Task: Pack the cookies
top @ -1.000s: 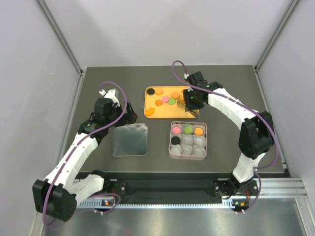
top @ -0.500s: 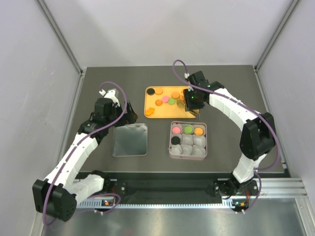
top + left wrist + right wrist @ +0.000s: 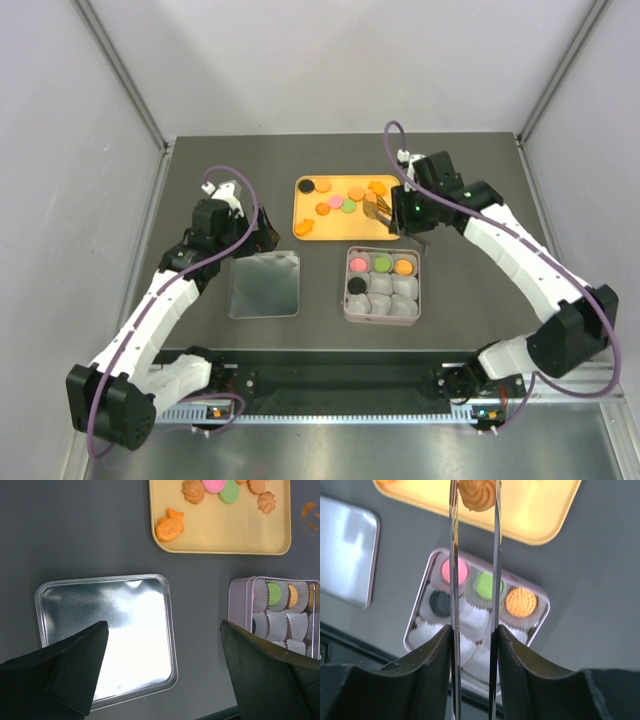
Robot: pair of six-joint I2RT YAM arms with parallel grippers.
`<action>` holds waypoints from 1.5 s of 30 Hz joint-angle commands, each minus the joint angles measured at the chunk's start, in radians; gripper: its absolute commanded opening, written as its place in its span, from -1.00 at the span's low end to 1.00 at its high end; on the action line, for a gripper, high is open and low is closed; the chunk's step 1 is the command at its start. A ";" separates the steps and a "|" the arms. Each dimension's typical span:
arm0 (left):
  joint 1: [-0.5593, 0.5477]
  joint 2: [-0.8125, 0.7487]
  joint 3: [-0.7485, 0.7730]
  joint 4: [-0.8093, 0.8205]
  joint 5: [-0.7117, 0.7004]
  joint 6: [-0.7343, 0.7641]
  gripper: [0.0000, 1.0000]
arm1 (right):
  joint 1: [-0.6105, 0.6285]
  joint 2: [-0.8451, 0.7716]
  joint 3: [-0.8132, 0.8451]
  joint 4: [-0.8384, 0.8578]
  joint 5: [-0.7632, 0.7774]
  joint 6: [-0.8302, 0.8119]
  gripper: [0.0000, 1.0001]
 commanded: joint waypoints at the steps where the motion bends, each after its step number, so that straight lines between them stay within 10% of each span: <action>1: 0.005 0.009 0.007 0.023 0.007 0.005 0.96 | -0.002 -0.093 -0.037 -0.047 -0.047 -0.008 -0.24; 45: 0.003 0.009 0.006 0.019 -0.001 0.007 0.96 | 0.215 -0.383 -0.364 -0.183 -0.002 0.092 -0.21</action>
